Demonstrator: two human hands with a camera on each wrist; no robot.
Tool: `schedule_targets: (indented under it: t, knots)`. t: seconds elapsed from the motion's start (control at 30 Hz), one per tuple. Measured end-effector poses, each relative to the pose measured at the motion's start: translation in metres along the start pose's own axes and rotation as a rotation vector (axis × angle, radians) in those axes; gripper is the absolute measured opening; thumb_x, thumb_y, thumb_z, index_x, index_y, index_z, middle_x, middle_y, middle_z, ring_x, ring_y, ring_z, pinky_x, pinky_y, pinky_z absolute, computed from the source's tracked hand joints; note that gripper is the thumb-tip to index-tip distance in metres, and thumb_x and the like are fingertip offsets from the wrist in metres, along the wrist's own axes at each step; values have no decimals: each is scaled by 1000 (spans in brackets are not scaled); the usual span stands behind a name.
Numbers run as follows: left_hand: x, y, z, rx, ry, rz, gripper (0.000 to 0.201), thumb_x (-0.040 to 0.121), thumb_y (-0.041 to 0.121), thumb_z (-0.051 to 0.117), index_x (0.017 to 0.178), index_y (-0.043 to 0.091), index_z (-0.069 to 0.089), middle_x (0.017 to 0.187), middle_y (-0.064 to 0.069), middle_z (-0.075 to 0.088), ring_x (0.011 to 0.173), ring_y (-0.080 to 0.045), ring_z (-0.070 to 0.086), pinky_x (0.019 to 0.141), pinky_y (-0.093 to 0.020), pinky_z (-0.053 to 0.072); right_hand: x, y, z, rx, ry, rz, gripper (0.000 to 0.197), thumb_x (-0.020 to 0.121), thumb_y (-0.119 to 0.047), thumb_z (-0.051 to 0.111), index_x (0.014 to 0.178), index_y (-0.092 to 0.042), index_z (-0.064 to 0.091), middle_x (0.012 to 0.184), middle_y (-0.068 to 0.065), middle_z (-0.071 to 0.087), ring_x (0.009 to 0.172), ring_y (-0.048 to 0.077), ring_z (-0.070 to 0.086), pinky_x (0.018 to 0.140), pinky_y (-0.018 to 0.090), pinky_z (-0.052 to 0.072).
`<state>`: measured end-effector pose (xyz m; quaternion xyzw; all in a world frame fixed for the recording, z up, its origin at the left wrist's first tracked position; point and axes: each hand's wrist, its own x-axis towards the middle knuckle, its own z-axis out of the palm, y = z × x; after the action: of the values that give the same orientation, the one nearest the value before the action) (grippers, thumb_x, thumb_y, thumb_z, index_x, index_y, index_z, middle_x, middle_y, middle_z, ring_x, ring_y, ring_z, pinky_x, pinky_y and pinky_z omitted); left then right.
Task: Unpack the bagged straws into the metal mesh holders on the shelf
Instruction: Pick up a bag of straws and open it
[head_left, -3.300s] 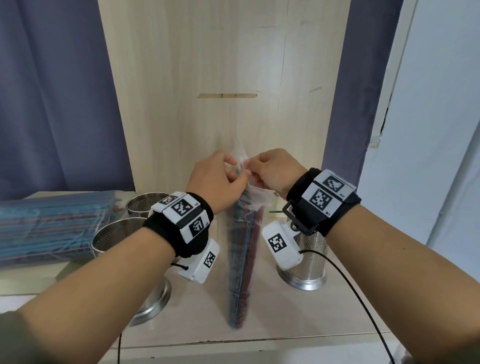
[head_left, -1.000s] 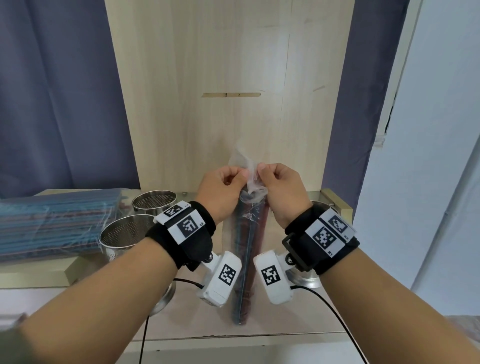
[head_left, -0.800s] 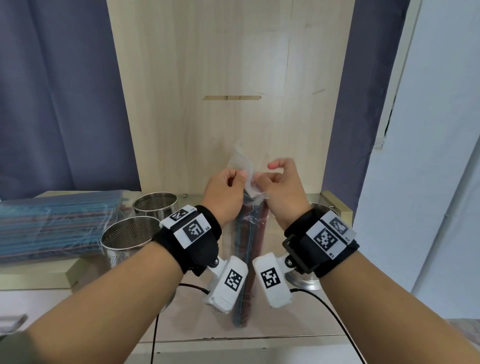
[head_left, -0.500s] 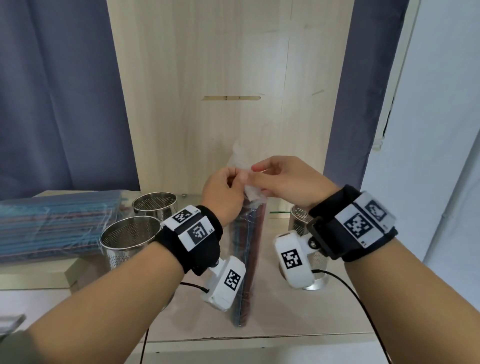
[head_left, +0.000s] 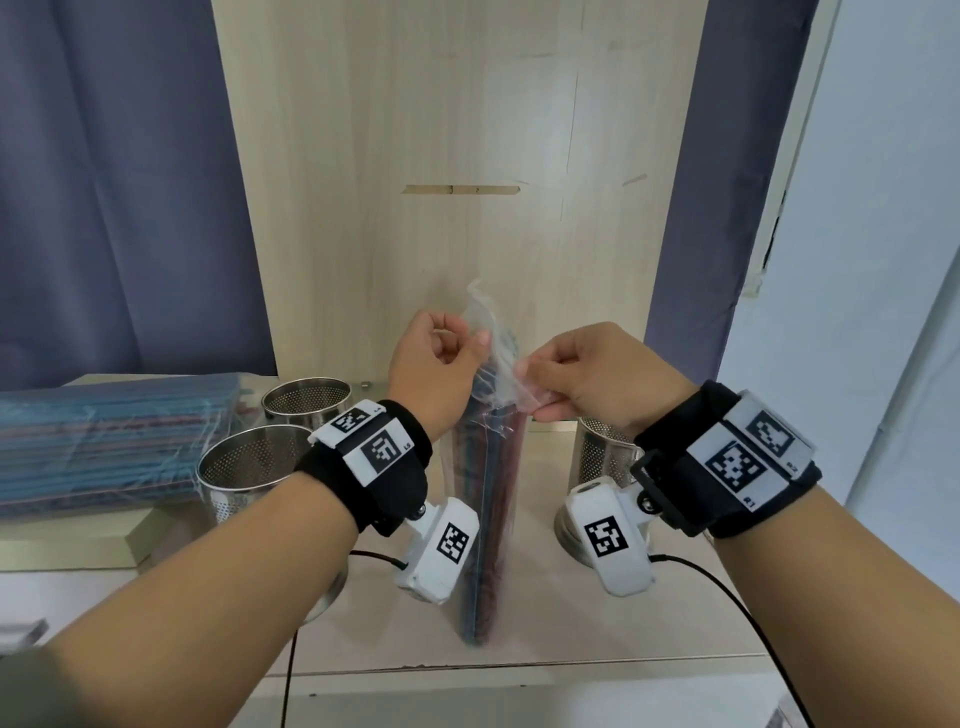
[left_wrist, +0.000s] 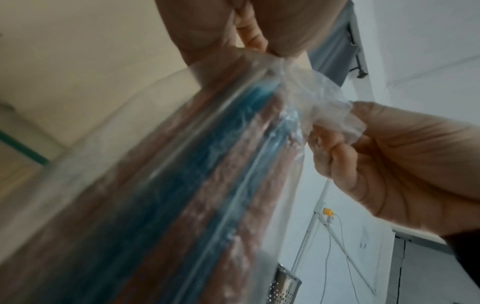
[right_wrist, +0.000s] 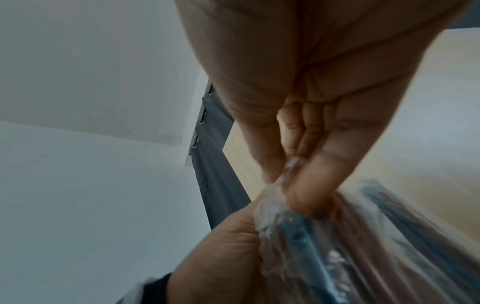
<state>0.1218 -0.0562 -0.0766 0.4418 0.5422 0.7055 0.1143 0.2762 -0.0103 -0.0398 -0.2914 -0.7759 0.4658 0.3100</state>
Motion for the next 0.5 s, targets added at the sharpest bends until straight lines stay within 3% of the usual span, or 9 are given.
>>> schedule_targets:
  t: [0.13, 0.23, 0.3, 0.43, 0.5]
  knots:
    - [-3, 2, -3, 86, -10, 78, 20, 89, 15, 69, 78, 22, 53, 71, 4, 55, 66, -14, 51, 67, -32, 49, 0, 0, 1, 21, -44, -30, 12, 84, -1, 72, 90, -3, 63, 61, 4, 67, 54, 10, 66, 55, 21, 57]
    - [-4, 2, -4, 114, -3, 90, 20, 88, 14, 71, 75, 21, 56, 70, 5, 57, 66, -15, 53, 68, -35, 51, -1, -1, 3, 22, -73, -42, 3, 91, -2, 64, 88, 0, 64, 59, 2, 69, 53, 9, 67, 54, 20, 57]
    - [-5, 4, -6, 125, 2, 77, 18, 87, 16, 71, 76, 21, 58, 71, 4, 60, 66, -14, 56, 67, -33, 52, -1, 0, 3, 42, -64, -41, 10, 94, -4, 61, 86, 1, 65, 60, 2, 69, 53, 9, 67, 54, 20, 57]
    - [-11, 11, -9, 184, -51, 3, 24, 83, 37, 74, 73, 17, 68, 71, -9, 69, 59, -12, 59, 59, -27, 51, 0, 2, 4, 94, -66, -31, 13, 94, -7, 61, 85, 0, 66, 62, 2, 69, 55, 8, 67, 57, 20, 58]
    - [-15, 15, -10, 246, -80, -6, 27, 80, 42, 74, 74, 16, 73, 67, -3, 70, 56, -11, 58, 56, -24, 48, -1, 4, 4, 115, -77, -33, 13, 94, -10, 61, 83, -3, 65, 54, -6, 64, 51, 3, 62, 58, 19, 58]
